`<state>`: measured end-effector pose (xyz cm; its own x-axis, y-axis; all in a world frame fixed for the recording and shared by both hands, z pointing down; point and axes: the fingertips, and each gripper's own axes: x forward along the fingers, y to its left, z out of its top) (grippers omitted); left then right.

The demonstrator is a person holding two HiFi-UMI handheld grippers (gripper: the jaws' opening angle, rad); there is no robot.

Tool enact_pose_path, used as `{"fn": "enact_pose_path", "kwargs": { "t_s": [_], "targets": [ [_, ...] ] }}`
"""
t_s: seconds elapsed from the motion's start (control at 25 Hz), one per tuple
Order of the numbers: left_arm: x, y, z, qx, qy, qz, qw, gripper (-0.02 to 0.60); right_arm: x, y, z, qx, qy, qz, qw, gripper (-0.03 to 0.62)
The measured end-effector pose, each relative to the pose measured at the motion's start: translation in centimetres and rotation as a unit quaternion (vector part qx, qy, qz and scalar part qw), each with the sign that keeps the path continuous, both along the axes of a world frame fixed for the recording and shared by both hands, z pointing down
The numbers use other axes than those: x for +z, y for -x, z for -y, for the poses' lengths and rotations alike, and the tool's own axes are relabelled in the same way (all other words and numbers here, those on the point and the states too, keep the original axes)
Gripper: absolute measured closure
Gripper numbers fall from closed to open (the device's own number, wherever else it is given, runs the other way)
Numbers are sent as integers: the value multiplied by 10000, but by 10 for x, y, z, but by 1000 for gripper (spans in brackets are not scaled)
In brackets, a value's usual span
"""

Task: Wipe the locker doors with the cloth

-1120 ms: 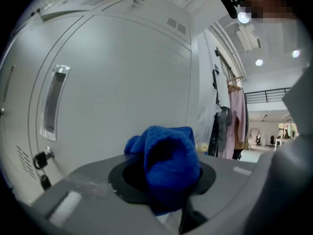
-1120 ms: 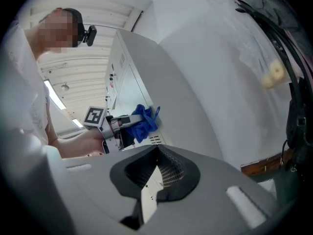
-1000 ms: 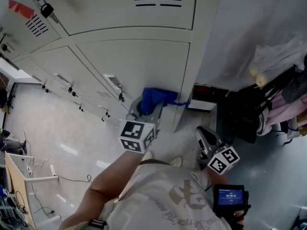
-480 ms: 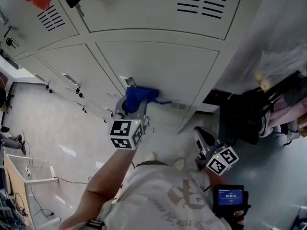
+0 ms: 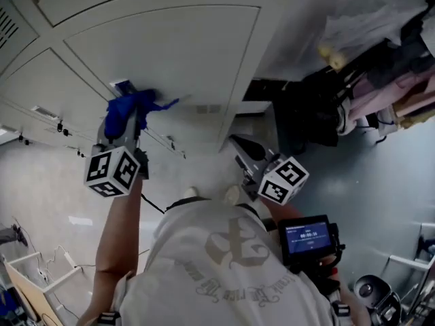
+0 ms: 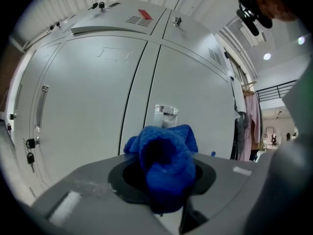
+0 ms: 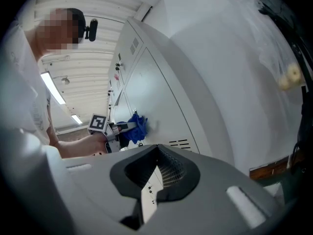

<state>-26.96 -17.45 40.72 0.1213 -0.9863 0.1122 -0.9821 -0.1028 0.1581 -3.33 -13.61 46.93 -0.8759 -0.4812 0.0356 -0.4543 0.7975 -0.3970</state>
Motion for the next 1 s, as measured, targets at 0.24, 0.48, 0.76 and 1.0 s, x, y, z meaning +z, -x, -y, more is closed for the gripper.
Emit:
{"fn": "enact_pose_path", "kwargs": {
  "t_s": [0.24,0.48,0.76,1.0],
  "targets": [
    [5,0,-2,-3,-149,442,9989,442,4,-6,-2,54,49,-27,10000,591],
    [-22,8,-12,-299,-641,1330,9886,445,0,-7,0,83,29,11,10000,591],
    [-24,-3,-7,45,-745,2650,9614,445,4,-15,4,173,115,-72,9998,591],
    [-29,-5,-5,22,-673,3756,9243,445,2,1,10,60,67,-52,9999,591]
  ]
}}
